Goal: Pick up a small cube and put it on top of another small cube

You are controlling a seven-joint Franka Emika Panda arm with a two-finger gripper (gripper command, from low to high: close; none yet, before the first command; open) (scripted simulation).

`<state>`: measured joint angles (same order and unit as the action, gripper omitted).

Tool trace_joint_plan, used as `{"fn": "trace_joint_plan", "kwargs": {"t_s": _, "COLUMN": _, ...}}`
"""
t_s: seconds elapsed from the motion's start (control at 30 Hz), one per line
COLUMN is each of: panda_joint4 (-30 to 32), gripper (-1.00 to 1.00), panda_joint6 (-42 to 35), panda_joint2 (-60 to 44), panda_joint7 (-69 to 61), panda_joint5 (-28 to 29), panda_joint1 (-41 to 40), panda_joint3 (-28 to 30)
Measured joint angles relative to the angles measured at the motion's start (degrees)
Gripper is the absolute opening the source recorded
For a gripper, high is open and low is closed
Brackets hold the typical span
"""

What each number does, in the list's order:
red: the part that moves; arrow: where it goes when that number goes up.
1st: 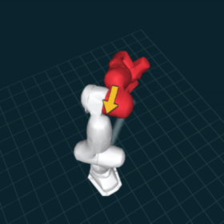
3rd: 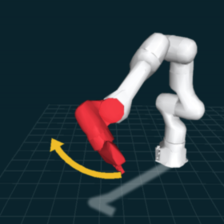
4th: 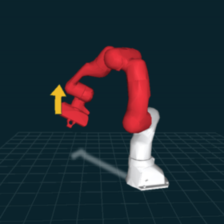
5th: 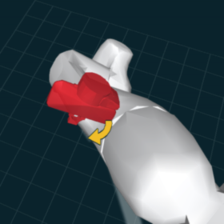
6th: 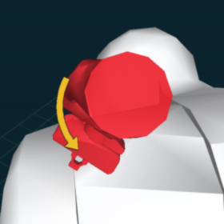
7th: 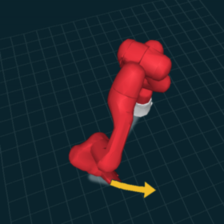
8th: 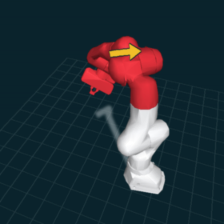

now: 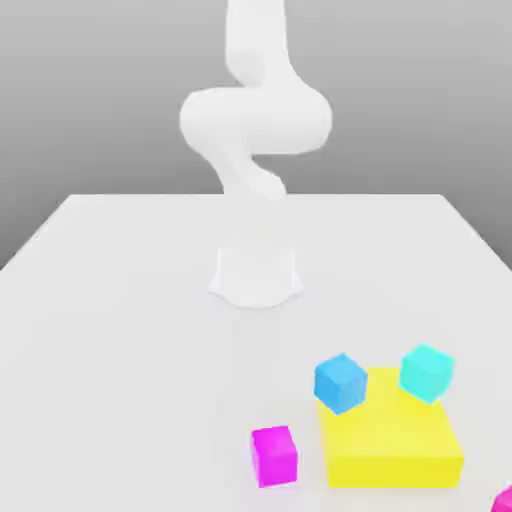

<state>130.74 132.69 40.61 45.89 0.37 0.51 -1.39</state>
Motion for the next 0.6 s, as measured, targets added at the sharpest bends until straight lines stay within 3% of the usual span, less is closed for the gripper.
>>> {"fn": "trace_joint_plan", "kwargs": {"t_s": 0.6, "panda_joint4": -7.5, "gripper": 0.00, "panda_joint6": 6.5, "panda_joint2": -37.7, "panda_joint7": 3.1, "panda_joint5": 6.3, "panda_joint1": 5.0, "panda_joint3": -10.4}}
